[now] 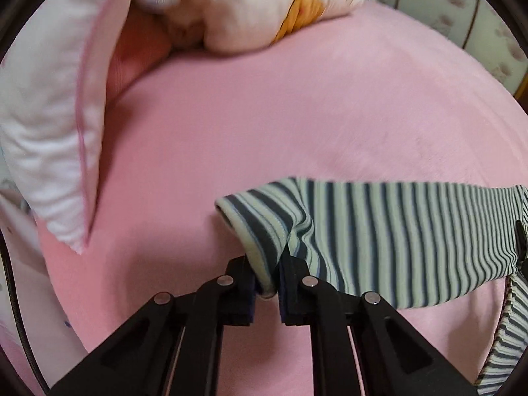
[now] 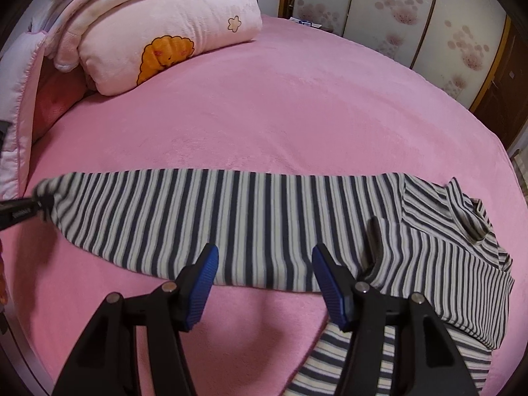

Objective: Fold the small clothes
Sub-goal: 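Fold the held sleeve with the left tool across the shirt body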

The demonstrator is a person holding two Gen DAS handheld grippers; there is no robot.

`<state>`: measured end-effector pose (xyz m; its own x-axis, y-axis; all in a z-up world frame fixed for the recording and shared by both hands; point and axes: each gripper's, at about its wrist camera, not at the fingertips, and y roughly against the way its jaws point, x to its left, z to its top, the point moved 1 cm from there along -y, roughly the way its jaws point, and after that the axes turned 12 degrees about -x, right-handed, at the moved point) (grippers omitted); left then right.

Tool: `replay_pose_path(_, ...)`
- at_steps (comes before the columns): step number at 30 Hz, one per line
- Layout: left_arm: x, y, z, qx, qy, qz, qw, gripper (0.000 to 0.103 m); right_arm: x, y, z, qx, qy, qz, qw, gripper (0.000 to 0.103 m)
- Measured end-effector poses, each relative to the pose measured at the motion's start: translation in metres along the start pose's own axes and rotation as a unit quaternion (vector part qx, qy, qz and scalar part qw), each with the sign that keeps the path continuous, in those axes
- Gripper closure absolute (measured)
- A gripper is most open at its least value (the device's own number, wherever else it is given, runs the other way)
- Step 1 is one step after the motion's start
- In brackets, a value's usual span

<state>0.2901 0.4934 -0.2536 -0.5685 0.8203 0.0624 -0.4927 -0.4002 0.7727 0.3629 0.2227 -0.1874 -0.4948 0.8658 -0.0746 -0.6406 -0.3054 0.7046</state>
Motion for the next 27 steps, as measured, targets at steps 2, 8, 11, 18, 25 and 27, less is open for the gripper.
replay_pose_path(2,-0.005,0.006,0.003,-0.013,-0.008,0.006,0.9999,0.096,-0.004,0.0,-0.001,0.001,-0.001,-0.003,1.0,0.044)
replay_pose_path(8,-0.032,0.034,0.011,-0.041,-0.025,-0.008,0.9988,0.096,-0.03,0.011,-0.002,-0.002,-0.013,-0.012,1.0,0.044)
replay_pose_path(11,-0.048,0.059,0.017,-0.056,-0.034,-0.035,0.9972,0.096,-0.049,0.022,-0.004,-0.008,-0.021,-0.015,1.0,0.044)
replay_pose_path(18,-0.132,0.136,0.053,-0.115,-0.066,-0.111,0.9848,0.096,-0.125,0.066,-0.017,-0.03,-0.059,-0.038,0.997,0.044)
replay_pose_path(25,-0.284,0.2,0.061,-0.147,-0.106,-0.223,0.9577,0.095,-0.221,0.111,-0.052,-0.04,-0.116,-0.081,0.989,0.044)
replay_pose_path(27,-0.325,0.21,0.055,-0.153,-0.121,-0.245,0.9498,0.095,-0.249,0.123,-0.065,-0.041,-0.135,-0.095,0.985,0.044)
